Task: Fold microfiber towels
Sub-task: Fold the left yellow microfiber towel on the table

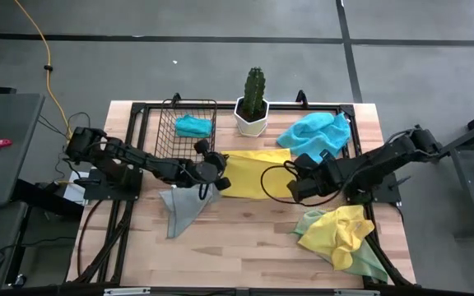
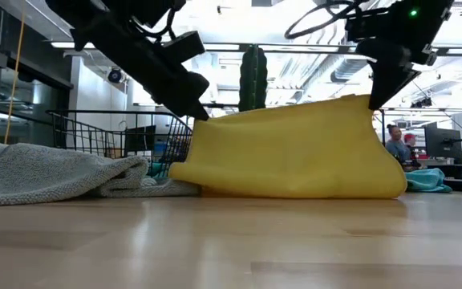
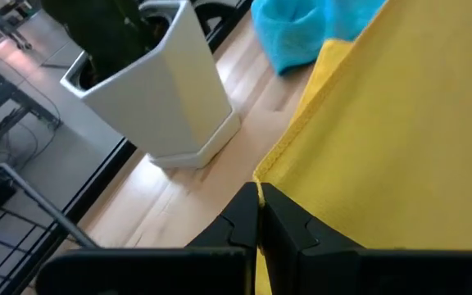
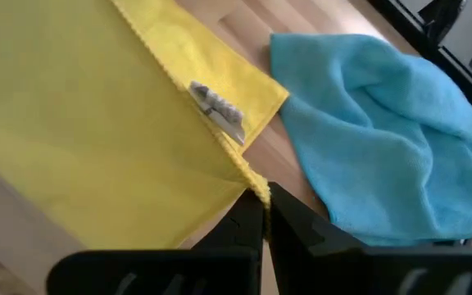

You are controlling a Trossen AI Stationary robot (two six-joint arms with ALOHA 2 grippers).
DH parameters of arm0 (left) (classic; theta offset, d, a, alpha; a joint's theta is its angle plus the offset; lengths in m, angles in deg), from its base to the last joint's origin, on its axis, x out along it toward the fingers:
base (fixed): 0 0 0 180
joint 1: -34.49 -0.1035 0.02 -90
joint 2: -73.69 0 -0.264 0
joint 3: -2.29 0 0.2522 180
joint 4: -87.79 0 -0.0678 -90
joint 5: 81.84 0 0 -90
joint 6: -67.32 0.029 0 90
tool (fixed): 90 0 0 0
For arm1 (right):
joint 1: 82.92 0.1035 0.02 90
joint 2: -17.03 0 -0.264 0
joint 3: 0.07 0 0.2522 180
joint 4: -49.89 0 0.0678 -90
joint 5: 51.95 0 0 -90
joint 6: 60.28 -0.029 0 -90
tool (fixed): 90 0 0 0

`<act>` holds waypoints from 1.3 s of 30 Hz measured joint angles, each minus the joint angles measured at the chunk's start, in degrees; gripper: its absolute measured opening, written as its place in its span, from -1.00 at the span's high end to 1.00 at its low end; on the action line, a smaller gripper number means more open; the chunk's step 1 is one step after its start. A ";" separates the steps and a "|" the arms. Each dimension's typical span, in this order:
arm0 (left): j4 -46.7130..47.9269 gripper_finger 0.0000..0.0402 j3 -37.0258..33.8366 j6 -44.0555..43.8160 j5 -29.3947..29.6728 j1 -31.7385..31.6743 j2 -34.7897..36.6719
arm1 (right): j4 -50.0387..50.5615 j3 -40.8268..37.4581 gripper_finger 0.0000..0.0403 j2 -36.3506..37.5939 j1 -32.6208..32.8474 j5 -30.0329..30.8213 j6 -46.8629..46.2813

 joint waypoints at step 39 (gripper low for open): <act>4.77 1.00 0.04 -0.52 7.41 -0.96 0.07 | -5.55 -0.03 1.00 0.00 -10.46 2.70 9.28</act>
